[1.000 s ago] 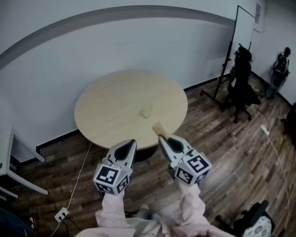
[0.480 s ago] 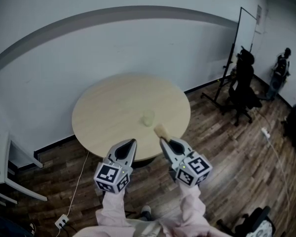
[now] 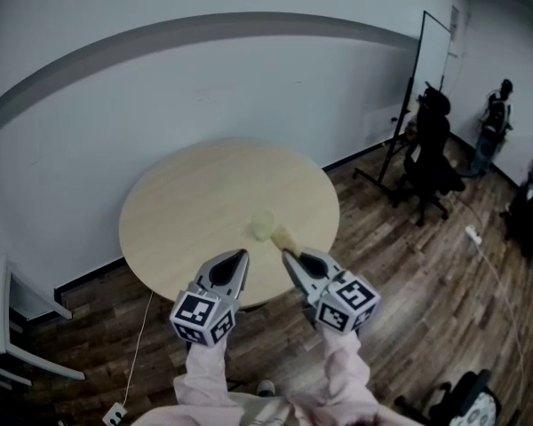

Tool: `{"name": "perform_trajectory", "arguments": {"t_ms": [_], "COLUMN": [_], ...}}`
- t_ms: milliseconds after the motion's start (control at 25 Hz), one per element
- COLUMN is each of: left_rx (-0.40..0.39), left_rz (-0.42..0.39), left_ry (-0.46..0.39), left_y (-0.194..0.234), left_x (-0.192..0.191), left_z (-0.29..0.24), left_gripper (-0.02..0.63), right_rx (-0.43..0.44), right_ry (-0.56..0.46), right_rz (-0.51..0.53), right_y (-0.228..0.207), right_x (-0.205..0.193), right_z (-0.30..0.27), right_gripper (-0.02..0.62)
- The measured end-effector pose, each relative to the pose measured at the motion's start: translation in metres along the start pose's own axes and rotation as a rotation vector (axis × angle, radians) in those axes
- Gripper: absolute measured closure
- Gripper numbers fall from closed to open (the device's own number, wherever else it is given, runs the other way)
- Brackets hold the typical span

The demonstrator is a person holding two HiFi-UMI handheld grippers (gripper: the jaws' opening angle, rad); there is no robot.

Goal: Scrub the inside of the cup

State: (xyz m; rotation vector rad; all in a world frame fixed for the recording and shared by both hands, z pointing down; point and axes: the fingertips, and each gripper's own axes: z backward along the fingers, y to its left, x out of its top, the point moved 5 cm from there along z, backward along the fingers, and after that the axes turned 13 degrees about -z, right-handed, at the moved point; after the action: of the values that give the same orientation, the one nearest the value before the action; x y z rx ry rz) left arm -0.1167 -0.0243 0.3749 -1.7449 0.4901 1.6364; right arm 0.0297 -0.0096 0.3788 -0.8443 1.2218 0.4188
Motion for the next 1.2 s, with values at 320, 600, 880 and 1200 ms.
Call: {"name": "perform_trajectory", "arguments": {"t_ms": [320, 600, 880, 1200], "left_rx": [-0.023, -0.035, -0.044, -0.019], "left_rz": [0.004, 0.013, 0.040, 0.058], "left_ry": [0.006, 0.022, 0.039, 0.058], "left_y": [0.021, 0.030, 0.026, 0.034], "left_x": [-0.013, -0.024, -0.035, -0.045], "left_z": [-0.014, -0.023, -0.038, -0.072], "left_gripper": [0.603, 0.603, 0.603, 0.603], "right_rx": [-0.017, -0.039, -0.076, -0.062], "right_ry": [0.018, 0.025, 0.026, 0.051], "right_rz": [0.001, -0.006, -0.032, -0.036], "right_y": [-0.011, -0.021, -0.045, -0.083], "right_x": [-0.010, -0.017, -0.019, -0.008], "right_z": [-0.024, -0.029, -0.023, -0.037], "right_gripper": [0.568, 0.568, 0.569, 0.568]}}
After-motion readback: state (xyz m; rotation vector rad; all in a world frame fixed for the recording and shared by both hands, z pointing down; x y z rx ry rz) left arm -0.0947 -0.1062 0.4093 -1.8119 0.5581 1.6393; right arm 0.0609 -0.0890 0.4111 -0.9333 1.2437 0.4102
